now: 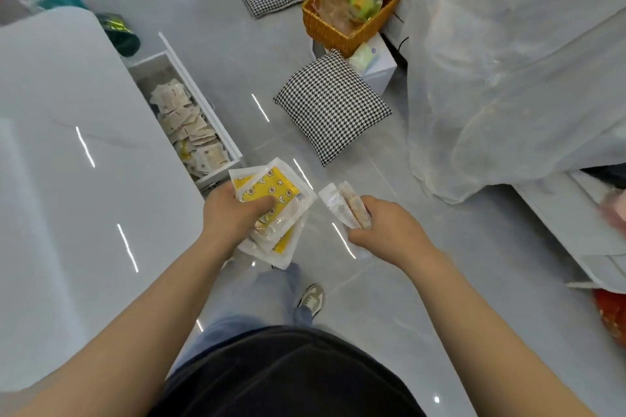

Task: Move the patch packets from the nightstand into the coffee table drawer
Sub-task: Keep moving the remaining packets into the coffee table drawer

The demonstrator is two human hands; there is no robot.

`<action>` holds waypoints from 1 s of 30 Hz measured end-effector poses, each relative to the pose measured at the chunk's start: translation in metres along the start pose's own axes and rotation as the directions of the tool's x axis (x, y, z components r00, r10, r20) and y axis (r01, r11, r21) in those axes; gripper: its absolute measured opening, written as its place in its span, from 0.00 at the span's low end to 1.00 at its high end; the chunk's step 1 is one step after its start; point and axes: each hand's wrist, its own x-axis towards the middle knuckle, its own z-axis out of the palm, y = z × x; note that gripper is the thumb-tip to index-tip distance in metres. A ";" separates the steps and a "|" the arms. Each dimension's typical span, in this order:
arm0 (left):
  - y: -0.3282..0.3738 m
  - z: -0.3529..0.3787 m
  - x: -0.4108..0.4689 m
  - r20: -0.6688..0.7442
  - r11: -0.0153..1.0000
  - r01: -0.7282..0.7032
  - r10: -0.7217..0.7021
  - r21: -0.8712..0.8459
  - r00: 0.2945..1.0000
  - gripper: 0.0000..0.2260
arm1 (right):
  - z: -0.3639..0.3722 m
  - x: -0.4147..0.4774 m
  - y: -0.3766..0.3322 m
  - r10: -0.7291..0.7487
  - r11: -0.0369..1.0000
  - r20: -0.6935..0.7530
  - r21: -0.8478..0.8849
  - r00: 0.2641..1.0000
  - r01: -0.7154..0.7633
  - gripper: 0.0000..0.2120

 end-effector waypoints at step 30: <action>0.094 -0.044 0.208 -0.282 0.933 0.275 -0.335 -0.230 0.899 0.10 | -0.112 0.312 -0.152 -0.319 0.871 0.314 -0.276 0.894 0.408 0.12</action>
